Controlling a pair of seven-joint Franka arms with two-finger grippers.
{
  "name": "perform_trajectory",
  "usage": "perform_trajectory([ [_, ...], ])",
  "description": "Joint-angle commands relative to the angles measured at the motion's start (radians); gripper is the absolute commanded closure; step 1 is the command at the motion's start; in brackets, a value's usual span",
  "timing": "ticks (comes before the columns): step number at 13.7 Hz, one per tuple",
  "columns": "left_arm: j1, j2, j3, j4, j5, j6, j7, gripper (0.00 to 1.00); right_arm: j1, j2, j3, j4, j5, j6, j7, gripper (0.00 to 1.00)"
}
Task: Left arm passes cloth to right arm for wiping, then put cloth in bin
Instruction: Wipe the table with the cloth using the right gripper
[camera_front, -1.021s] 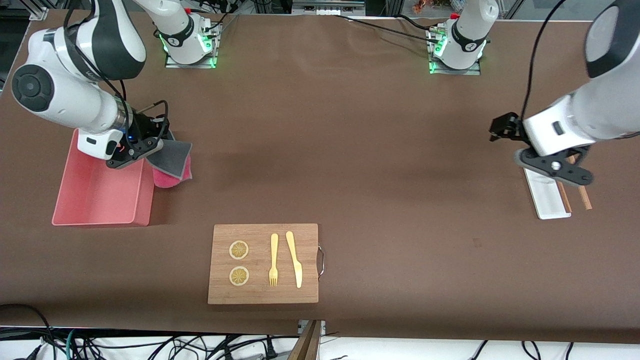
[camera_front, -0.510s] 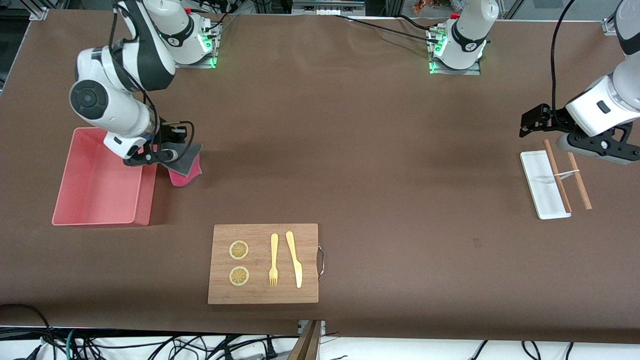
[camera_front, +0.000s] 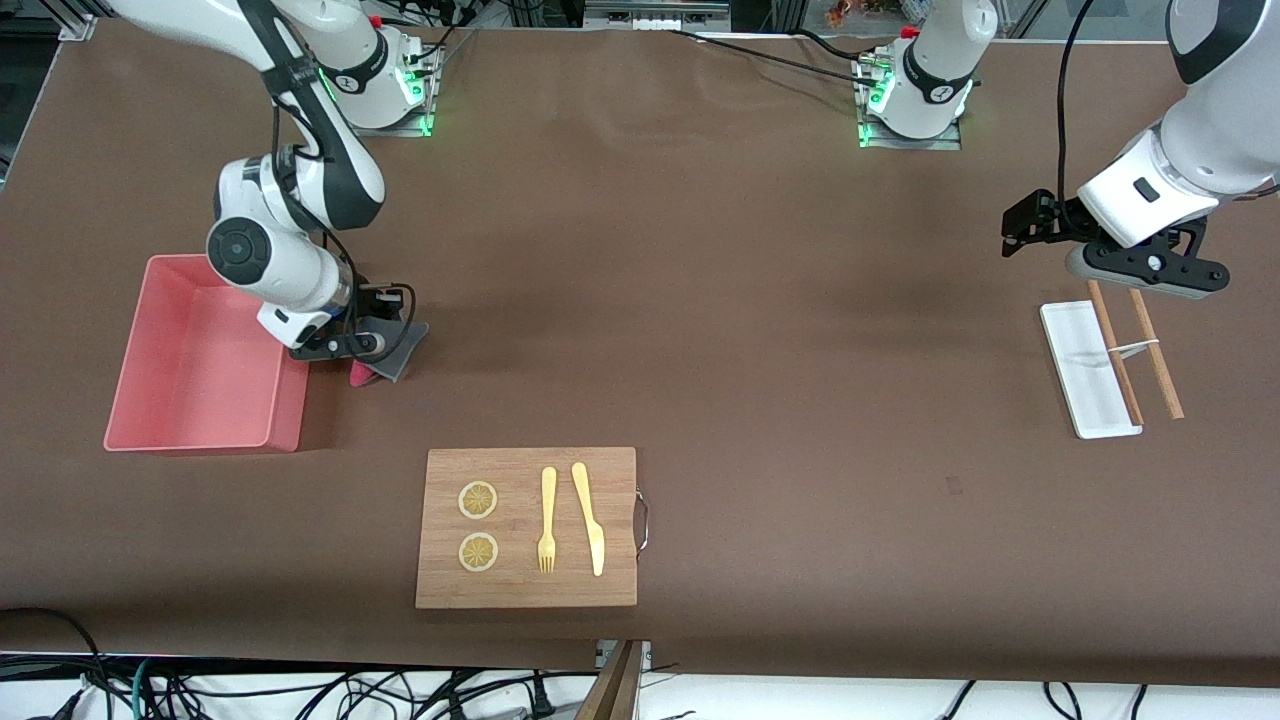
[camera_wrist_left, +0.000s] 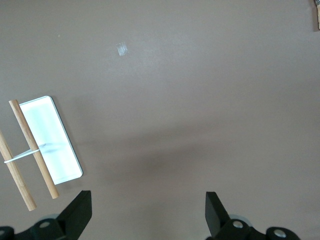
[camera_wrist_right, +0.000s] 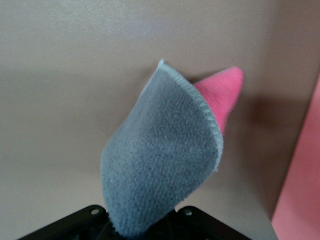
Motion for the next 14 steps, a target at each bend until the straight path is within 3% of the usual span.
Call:
perform_trajectory([
  [1,0.01,0.019,-0.011,0.033,-0.005,0.003,-0.012,0.0,0.018,0.044,0.004,0.018,-0.018,0.039,0.061,1.0],
  [11,0.019,0.022,-0.008,0.033,-0.007,-0.024,-0.012,0.0,0.343,0.113,0.011,0.138,-0.001,0.043,0.55,1.0],
  [14,0.019,0.022,-0.006,0.035,-0.007,-0.024,-0.013,0.0,0.384,0.14,0.079,0.204,0.002,0.036,0.723,1.0],
])
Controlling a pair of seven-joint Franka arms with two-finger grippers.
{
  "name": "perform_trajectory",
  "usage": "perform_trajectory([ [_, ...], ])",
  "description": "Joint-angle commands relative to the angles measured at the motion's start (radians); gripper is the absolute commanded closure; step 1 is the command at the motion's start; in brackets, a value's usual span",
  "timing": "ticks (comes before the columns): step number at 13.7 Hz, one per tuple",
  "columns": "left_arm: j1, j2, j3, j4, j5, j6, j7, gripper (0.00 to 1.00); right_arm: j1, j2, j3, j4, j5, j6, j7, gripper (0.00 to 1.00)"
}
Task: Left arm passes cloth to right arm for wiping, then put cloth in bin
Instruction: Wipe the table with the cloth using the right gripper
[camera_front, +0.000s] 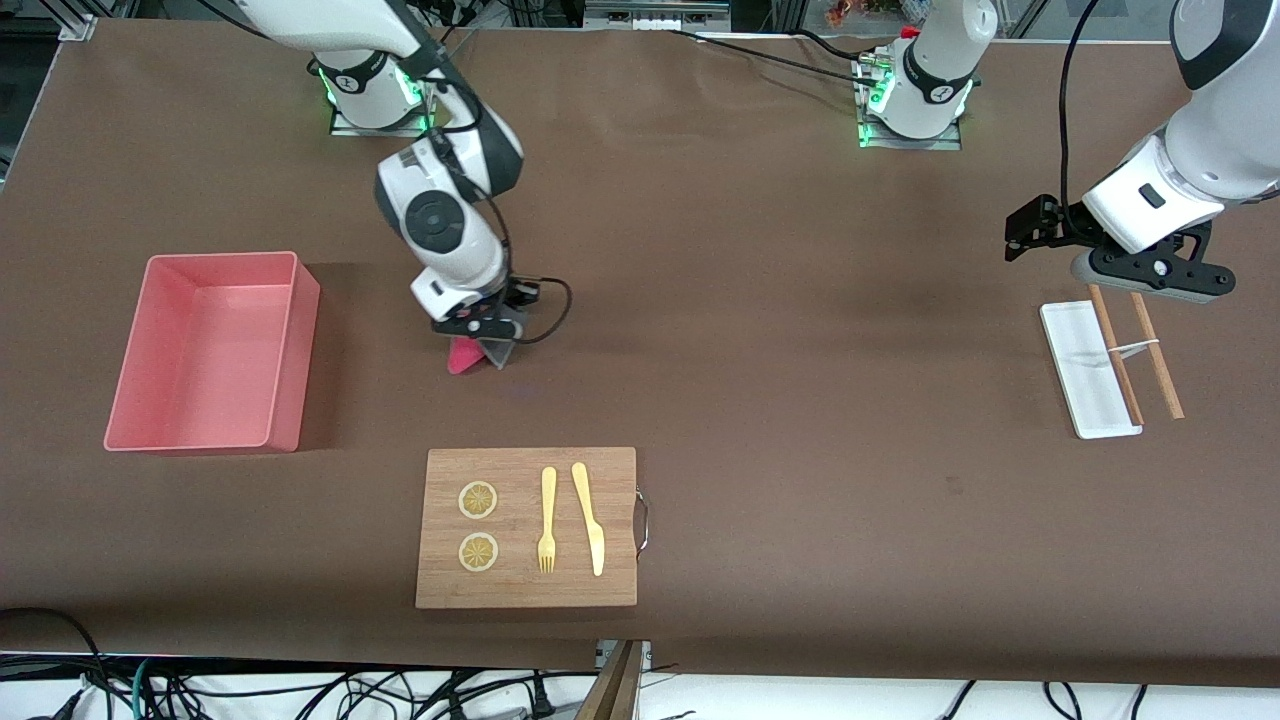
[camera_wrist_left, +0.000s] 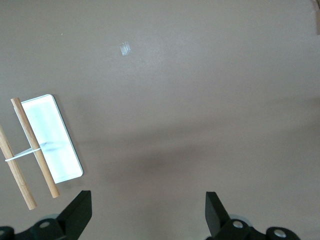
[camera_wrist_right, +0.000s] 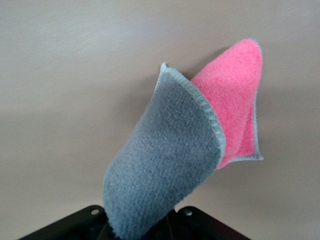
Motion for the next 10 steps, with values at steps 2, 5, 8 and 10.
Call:
perform_trajectory([
  [2,0.011,0.015,-0.007,0.029,-0.007,-0.023,-0.007,0.0,0.015,0.031,0.076,0.094,0.023,-0.033,0.149,1.0],
  [5,0.011,0.015,-0.007,0.029,-0.01,-0.026,-0.007,0.0,0.015,0.026,0.086,0.221,0.116,-0.203,0.147,1.0],
  [8,0.009,0.018,-0.009,0.031,-0.01,-0.025,-0.007,0.0,0.012,0.026,0.084,0.223,0.118,-0.239,0.146,1.0],
  [10,0.011,0.019,-0.009,0.031,-0.01,-0.025,-0.007,0.0,0.0,0.028,0.083,0.177,0.113,-0.212,0.13,1.0],
])
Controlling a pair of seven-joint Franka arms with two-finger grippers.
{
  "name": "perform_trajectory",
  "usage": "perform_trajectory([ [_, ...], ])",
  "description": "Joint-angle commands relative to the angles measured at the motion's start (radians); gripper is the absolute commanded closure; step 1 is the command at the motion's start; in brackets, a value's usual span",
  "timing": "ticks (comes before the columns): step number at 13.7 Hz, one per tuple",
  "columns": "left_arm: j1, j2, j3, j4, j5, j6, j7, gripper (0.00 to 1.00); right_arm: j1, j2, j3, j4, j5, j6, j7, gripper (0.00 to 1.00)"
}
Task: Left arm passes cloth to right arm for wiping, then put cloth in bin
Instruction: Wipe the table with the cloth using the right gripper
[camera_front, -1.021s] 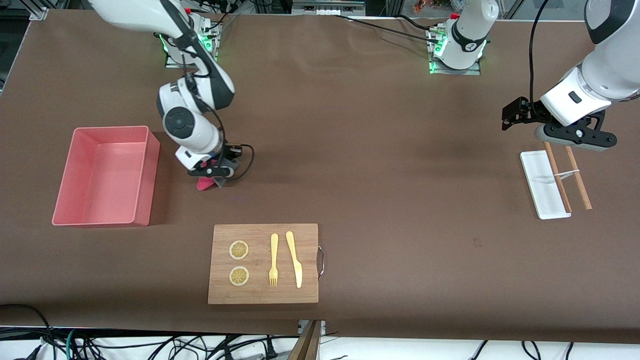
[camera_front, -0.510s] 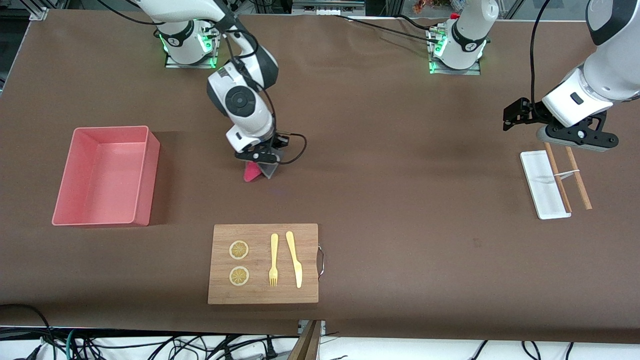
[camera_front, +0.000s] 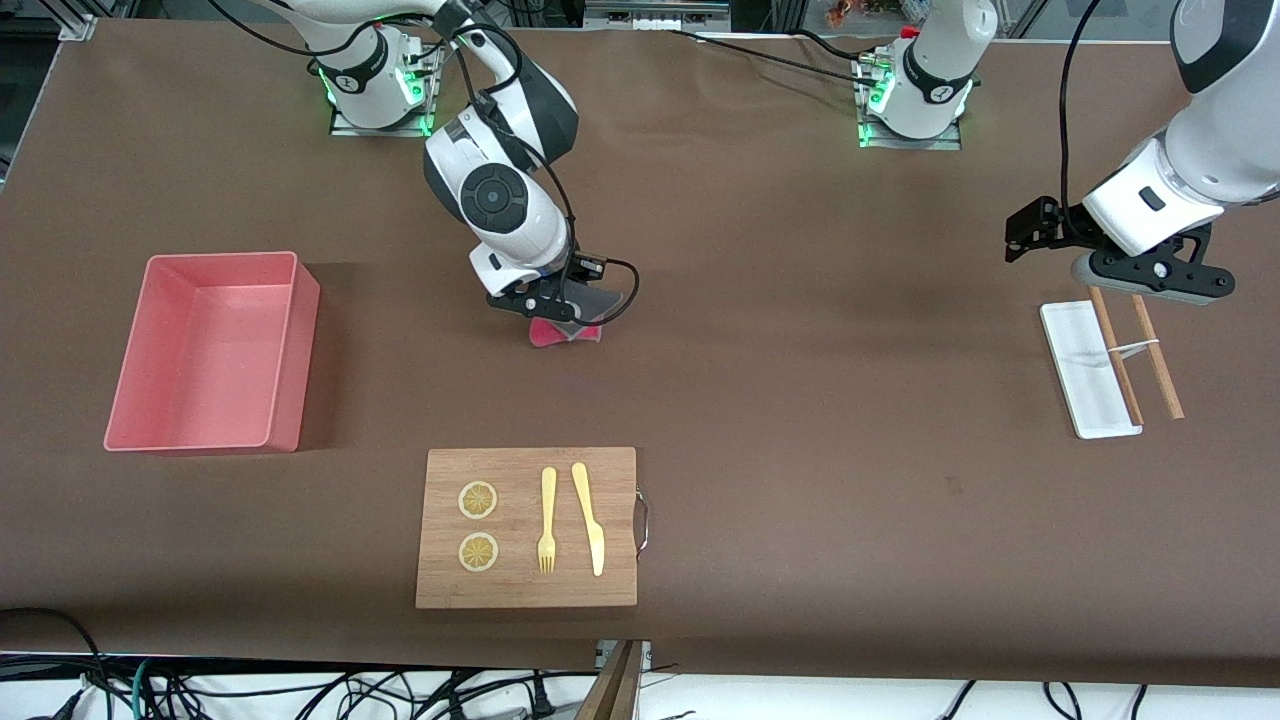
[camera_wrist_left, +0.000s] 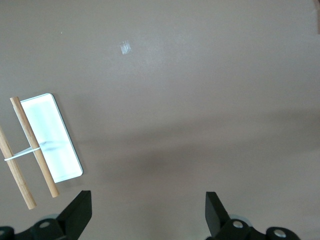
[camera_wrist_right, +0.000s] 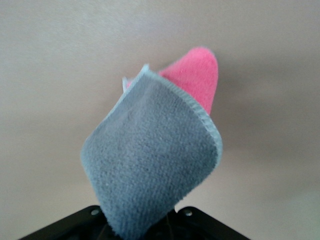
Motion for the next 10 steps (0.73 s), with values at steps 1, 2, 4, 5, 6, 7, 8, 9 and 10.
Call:
perform_trajectory([
  [1,0.01,0.015,-0.008,0.031,-0.011,-0.023,-0.007,0.0,-0.036,0.006,0.005,-0.064,0.006,0.031,-0.039,1.0],
  [2,0.01,0.015,-0.008,0.031,-0.011,-0.023,-0.007,0.0,-0.066,0.003,0.004,-0.096,-0.002,0.049,-0.08,1.0],
  [4,0.01,0.015,-0.008,0.032,-0.013,-0.023,-0.007,0.0,-0.138,-0.005,0.004,-0.174,-0.001,0.103,-0.215,1.0],
  [5,0.01,0.015,-0.008,0.032,-0.013,-0.023,-0.007,0.0,-0.177,-0.007,0.002,-0.208,-0.004,0.127,-0.28,1.0],
  [6,0.01,0.015,-0.008,0.032,-0.013,-0.023,-0.007,0.0,-0.213,-0.011,0.001,-0.236,-0.004,0.147,-0.358,1.0],
  [7,0.01,0.015,-0.008,0.032,-0.013,-0.023,-0.007,0.0,-0.243,-0.016,-0.015,-0.256,-0.004,0.154,-0.425,1.0],
  [8,0.01,0.015,-0.008,0.032,-0.013,-0.023,-0.007,0.0,-0.263,-0.02,-0.038,-0.265,-0.005,0.152,-0.499,1.0],
  [9,0.01,0.015,-0.008,0.032,-0.014,-0.023,-0.007,0.0,-0.287,-0.028,-0.062,-0.28,-0.005,0.152,-0.588,1.0],
  [10,0.01,0.015,-0.008,0.032,-0.014,-0.023,-0.007,0.0,-0.324,-0.033,-0.073,-0.291,-0.005,0.152,-0.681,1.0],
])
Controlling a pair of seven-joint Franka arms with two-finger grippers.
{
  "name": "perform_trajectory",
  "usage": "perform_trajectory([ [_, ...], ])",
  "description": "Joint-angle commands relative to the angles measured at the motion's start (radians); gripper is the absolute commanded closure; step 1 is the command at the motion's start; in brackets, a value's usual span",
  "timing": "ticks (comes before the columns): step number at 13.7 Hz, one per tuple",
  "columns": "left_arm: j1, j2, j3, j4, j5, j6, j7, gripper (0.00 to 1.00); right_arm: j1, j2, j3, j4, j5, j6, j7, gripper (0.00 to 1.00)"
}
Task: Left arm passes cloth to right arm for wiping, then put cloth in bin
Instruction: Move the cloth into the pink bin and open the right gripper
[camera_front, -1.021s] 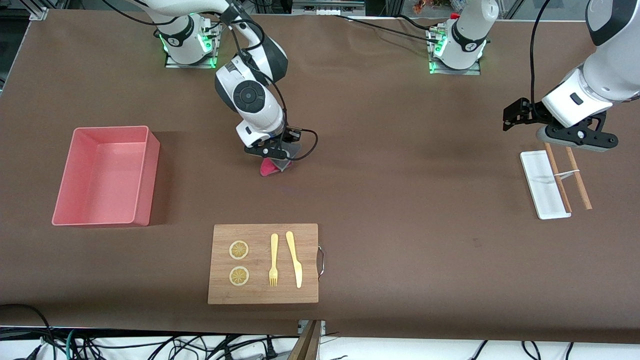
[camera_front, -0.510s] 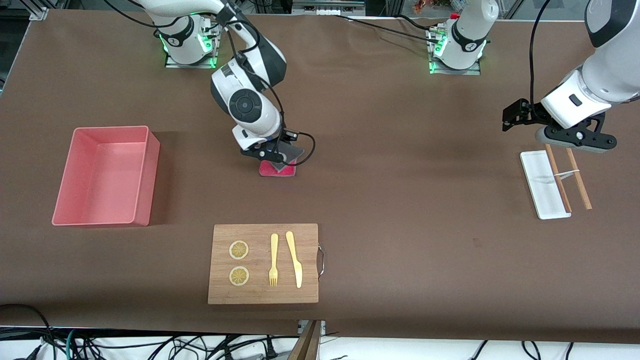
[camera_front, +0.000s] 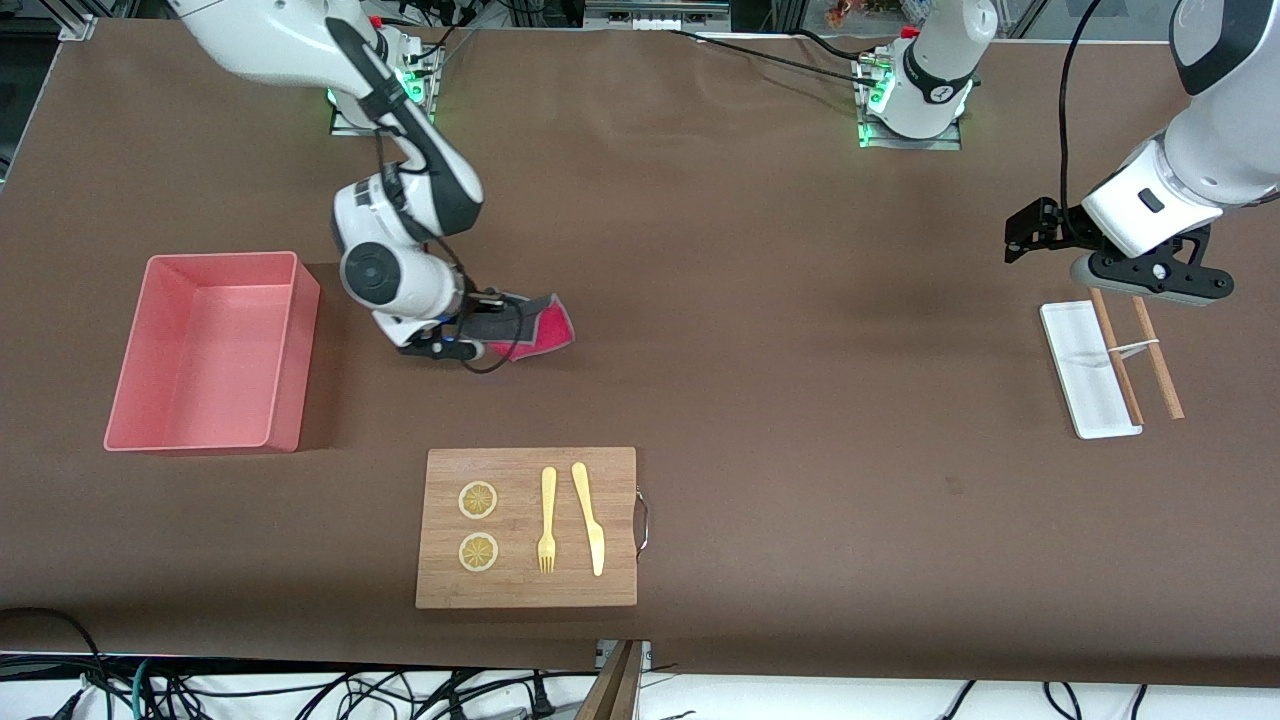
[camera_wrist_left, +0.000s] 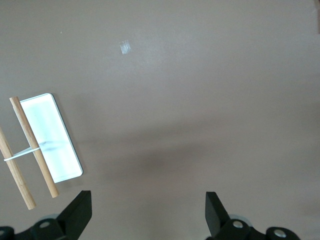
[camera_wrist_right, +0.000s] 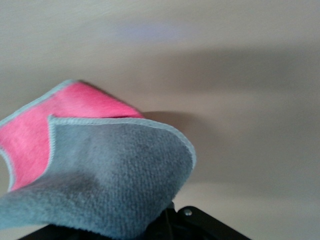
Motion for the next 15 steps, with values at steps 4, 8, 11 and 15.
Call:
perform_trajectory([
  [4,0.01,0.013,-0.008,0.031,-0.014,-0.025,-0.007,0.0,-0.164,-0.072,-0.068,-0.062,-0.015,0.004,-0.445,1.0],
  [8,0.011,0.013,-0.007,0.03,-0.016,-0.034,-0.005,0.0,-0.212,-0.125,-0.108,-0.051,-0.084,-0.057,-0.565,1.0],
  [11,0.011,0.014,-0.005,0.03,-0.016,-0.034,-0.005,0.0,-0.218,-0.189,-0.109,-0.031,-0.127,-0.129,-0.565,1.0],
  [15,0.033,0.02,-0.002,0.03,-0.019,-0.057,0.004,0.0,-0.224,-0.268,-0.111,0.061,-0.132,-0.305,-0.565,1.0],
])
